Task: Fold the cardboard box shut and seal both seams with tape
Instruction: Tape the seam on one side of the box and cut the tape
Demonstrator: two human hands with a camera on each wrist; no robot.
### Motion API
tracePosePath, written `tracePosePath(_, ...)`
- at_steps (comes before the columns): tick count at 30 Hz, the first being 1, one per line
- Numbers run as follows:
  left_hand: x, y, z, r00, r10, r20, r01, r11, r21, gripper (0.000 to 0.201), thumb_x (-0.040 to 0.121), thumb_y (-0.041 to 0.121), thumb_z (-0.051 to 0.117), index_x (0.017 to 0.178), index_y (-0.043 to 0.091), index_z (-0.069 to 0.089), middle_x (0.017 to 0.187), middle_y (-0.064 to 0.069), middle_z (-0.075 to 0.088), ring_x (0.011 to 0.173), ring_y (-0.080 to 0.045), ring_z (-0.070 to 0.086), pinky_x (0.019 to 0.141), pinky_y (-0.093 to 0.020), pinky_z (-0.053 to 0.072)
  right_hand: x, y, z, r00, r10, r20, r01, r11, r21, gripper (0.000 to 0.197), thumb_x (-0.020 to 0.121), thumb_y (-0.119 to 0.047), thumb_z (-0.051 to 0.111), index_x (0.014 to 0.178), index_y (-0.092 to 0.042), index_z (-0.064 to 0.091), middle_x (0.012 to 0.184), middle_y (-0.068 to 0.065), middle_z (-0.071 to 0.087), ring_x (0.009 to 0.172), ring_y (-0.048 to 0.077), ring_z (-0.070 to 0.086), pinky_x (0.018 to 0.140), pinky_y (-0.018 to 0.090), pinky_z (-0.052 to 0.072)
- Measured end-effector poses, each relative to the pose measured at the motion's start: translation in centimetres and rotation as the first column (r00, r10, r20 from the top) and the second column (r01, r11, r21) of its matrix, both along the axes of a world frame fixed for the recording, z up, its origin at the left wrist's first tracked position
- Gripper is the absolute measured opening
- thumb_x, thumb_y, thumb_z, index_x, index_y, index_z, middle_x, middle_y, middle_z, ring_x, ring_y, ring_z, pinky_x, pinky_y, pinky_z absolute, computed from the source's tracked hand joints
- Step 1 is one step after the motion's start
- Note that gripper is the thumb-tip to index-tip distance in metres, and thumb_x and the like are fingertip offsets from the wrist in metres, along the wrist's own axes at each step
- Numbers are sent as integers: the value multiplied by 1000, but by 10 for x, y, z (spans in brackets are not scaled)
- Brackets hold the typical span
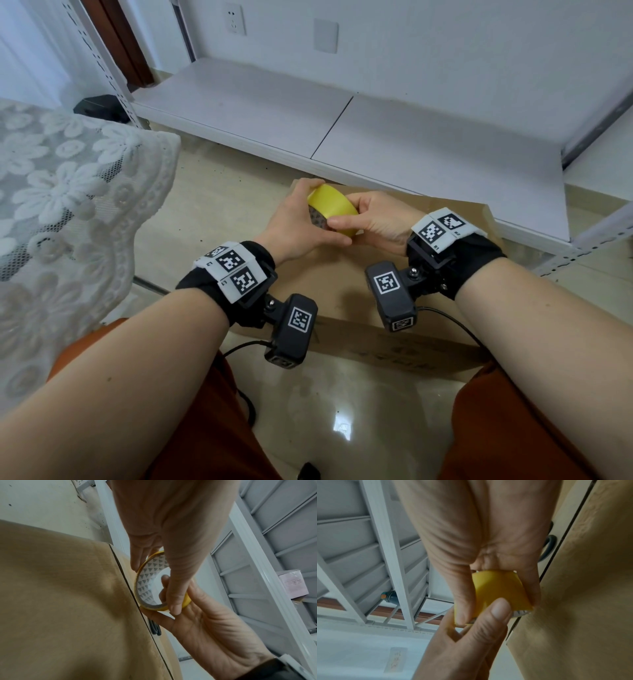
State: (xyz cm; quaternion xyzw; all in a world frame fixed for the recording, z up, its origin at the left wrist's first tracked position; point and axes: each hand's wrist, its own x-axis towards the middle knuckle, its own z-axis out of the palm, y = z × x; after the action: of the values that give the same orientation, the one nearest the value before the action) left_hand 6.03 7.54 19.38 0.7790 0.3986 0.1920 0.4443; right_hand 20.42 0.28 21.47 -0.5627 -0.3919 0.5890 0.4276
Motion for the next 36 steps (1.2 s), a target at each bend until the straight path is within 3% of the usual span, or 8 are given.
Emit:
tracePosePath(4,0,-1,1,1000,1,4,0,1000,-20,100,51,31,93,134,21,38,122,0,52,112,-16,53,97,-35,47,1,-2,1,984,47,-171,-48,999,-1,22,87,14,48,95,-3,60,80,8,68,69,14,67,62,23,54)
tracePosePath(6,0,-1,0,1000,12,-1,-12,1000,-9,99,52,32,92,133,20,39,121,0,52,111,-16,54,96,-34,47,-1,-1,1,984,25,-176,-25,1000,-2,21,88,13,46,97,-3,58,81,9,67,70,15,65,60,23,53)
tracePosePath(11,2,-5,1,997,62,-35,-58,993,107,95,52,36,91,128,15,38,113,-5,55,101,-19,56,85,-32,49,-9,2,-2,996,-66,67,66,998,4,18,89,-2,58,107,-1,57,88,11,60,77,20,55,62,27,42)
tracePosePath(17,1,-4,3,997,64,-36,-62,997,56,98,52,35,92,130,16,37,117,-3,54,106,-18,55,89,-34,49,0,1,4,995,73,-73,-73,997,-1,20,83,7,58,96,-7,57,90,12,59,76,17,58,71,27,46)
tracePosePath(20,1,-6,3,996,77,-55,-72,993,92,96,53,36,91,130,16,38,116,-5,53,105,-21,55,89,-37,49,-5,4,2,1000,-5,21,5,1000,-18,21,84,11,53,88,-8,57,80,11,55,70,18,54,63,27,41)
tracePosePath(24,3,-10,5,989,103,-101,-83,979,185,92,58,35,87,132,16,35,117,-6,48,100,-24,56,87,-37,49,-15,8,-3,977,-95,189,96,995,3,22,61,-11,61,83,-13,59,73,6,54,72,21,49,58,29,37)
tracePosePath(30,1,-12,9,984,112,-142,-80,975,209,92,58,38,85,131,16,35,116,-9,47,96,-27,57,84,-37,48,-18,11,-6,969,-102,226,97,995,33,26,57,-14,57,83,-11,57,70,5,53,66,18,48,57,29,36)
tracePosePath(36,1,-9,9,981,118,-156,-88,978,187,96,56,42,86,133,19,34,119,-7,47,99,-25,57,83,-33,46,-17,9,-5,967,-81,240,76,997,31,46,53,-10,57,98,1,57,77,13,48,74,24,43,63,37,32)
